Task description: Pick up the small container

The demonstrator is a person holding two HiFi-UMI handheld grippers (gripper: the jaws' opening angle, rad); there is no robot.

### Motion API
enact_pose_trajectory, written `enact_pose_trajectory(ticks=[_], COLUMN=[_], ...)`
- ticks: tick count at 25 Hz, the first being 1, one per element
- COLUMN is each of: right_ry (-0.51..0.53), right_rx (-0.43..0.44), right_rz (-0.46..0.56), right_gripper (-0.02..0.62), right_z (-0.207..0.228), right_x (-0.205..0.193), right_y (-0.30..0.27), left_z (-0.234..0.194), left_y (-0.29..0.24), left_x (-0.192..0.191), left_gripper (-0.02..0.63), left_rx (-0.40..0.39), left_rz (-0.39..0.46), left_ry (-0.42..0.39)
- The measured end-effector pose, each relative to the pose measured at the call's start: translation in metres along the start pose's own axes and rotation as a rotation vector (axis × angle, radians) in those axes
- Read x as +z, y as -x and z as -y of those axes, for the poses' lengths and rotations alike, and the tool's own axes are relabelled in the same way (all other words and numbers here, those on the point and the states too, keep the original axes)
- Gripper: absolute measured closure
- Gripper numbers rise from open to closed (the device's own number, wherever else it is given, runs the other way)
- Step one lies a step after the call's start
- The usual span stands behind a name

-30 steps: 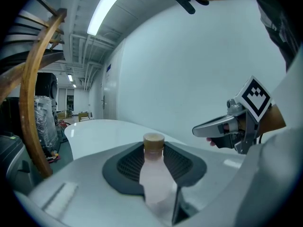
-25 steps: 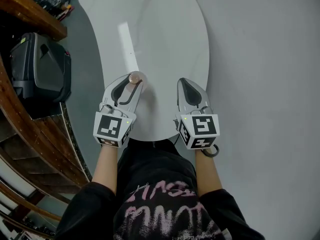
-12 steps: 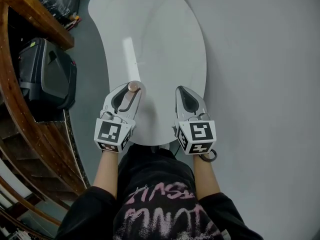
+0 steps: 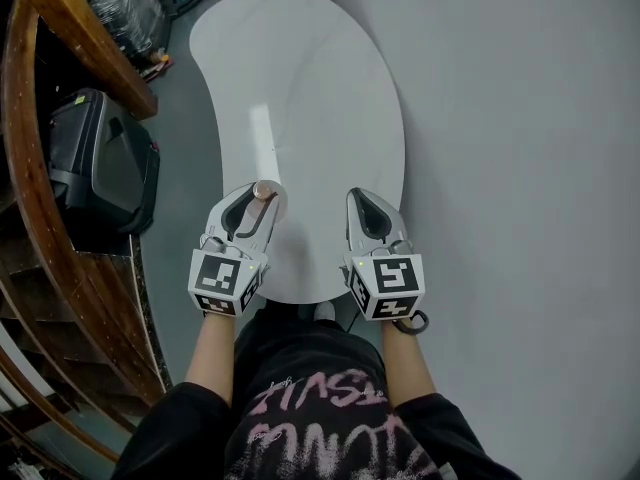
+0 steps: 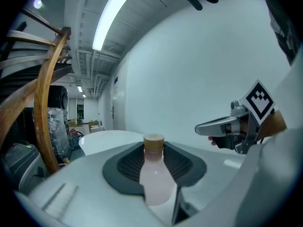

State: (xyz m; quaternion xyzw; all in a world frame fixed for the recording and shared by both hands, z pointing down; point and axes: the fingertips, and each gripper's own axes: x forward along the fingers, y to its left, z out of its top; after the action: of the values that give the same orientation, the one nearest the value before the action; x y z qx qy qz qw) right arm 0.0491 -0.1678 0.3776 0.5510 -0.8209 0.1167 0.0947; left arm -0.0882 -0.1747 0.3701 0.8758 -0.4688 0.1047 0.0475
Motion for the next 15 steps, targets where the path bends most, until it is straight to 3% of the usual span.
enact_pose_trajectory(ticks=[15], right_ry=[0.040], right_rx=[0.033], right_rz=[0.062], right_gripper=[0.584], right_z=[-0.011], right_x=[0.017], right_y=[0.022], left_z=[0.010], left_y=[0.024], left_x=[0.018], left_gripper=[0.480], left_rx=[0.041], left_rz=[0.044], left_ry=[-0.037])
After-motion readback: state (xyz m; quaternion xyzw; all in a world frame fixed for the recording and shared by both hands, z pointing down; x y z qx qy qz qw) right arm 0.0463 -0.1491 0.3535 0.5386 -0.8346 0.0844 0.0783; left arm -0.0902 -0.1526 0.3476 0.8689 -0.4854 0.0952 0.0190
